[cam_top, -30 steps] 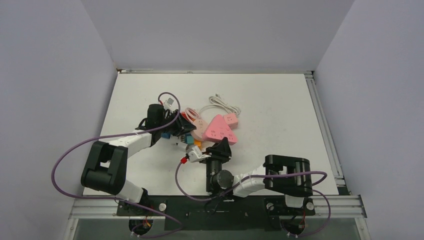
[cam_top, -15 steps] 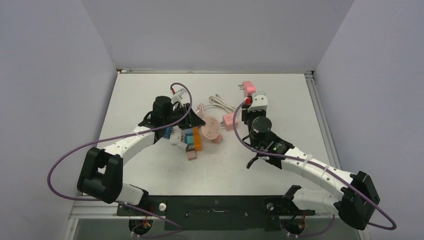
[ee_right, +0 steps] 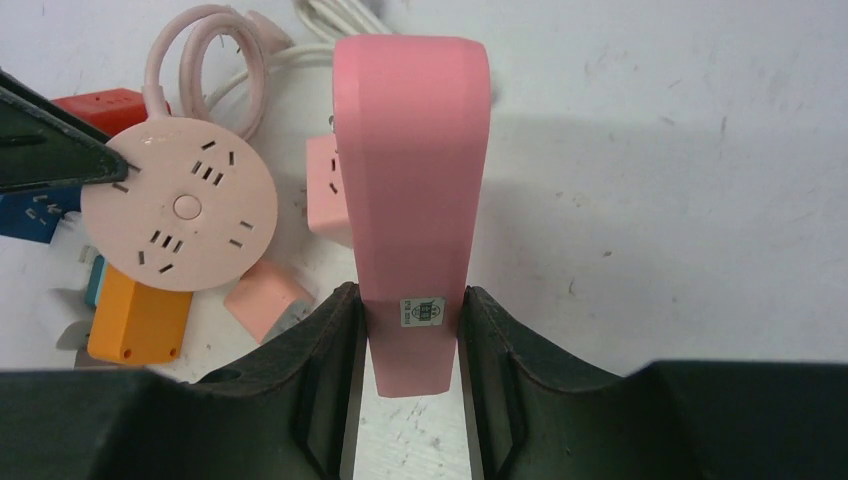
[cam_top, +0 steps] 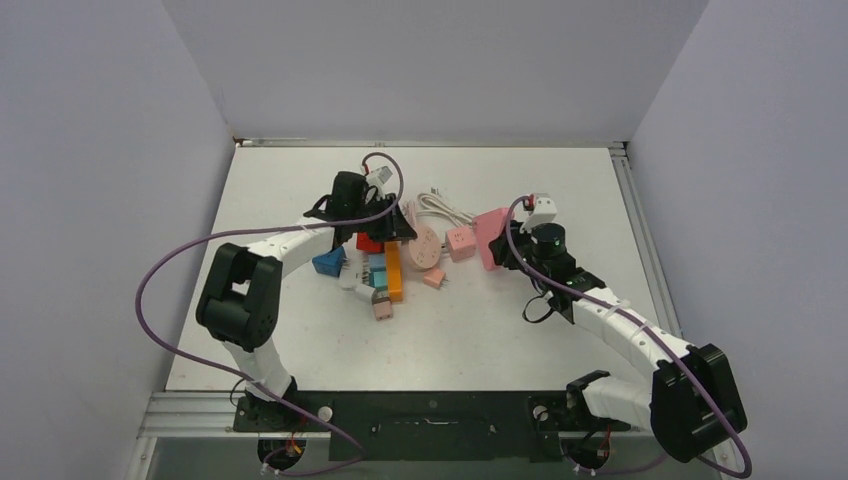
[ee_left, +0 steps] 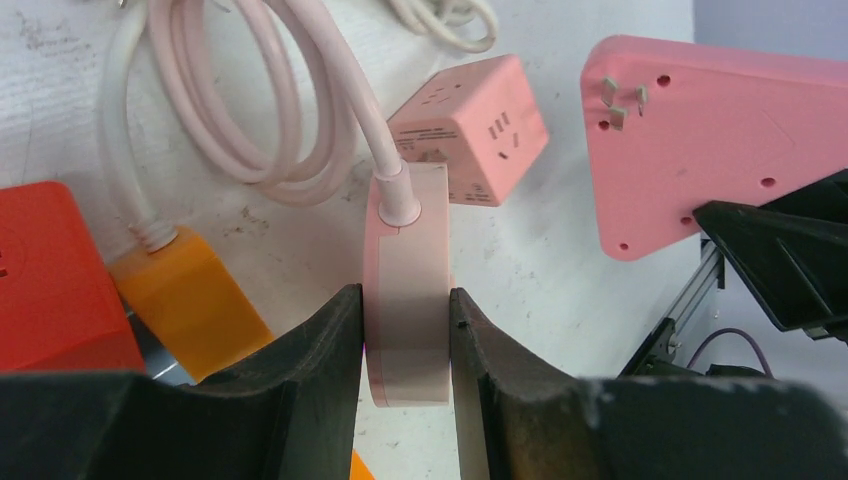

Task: Pull the plug off the socket
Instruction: Place the socket at the center of the board.

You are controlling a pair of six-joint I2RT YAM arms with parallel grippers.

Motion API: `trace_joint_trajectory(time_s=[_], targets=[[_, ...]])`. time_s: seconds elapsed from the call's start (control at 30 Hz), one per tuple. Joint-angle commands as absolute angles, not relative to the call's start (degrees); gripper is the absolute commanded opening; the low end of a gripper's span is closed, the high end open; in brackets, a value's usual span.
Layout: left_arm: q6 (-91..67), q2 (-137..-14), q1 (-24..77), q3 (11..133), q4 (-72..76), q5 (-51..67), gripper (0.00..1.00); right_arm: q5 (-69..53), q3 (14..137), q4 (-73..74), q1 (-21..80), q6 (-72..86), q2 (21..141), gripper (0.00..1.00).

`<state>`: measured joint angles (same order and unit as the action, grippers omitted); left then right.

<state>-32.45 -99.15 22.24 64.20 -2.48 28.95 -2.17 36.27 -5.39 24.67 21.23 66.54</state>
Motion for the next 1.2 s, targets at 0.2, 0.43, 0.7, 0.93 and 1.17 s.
trace_joint_trajectory(time_s=[0.2,0.43,0.7,0.93,1.17], targets=[[-28.40,-103.38,21.80,69.63,-7.54,25.94,0.29,-0.92,27.12,-9.38,23.23,32.88,60.53,0.05],[-25.35,-99.13,21.95,69.06,-7.60,23.28,0.90,3.41,23.94,-9.96,23.18,34.71,60.12,0.15],[-20.88,-86.18,21.40,64.33,-5.79,15.60,0.96,7.12,23.29,-8.39,23.12,34.30,60.22,0.55],[-21.03,-72.93,17.36,58.58,-4.83,10.92,0.96,11.23,24.26,-5.00,22.99,34.46,60.23,0.78],[-21.26,-63.74,11.00,53.28,-9.23,7.02,0.96,17.29,26.92,-0.52,22.93,33.77,57.64,0.99]])
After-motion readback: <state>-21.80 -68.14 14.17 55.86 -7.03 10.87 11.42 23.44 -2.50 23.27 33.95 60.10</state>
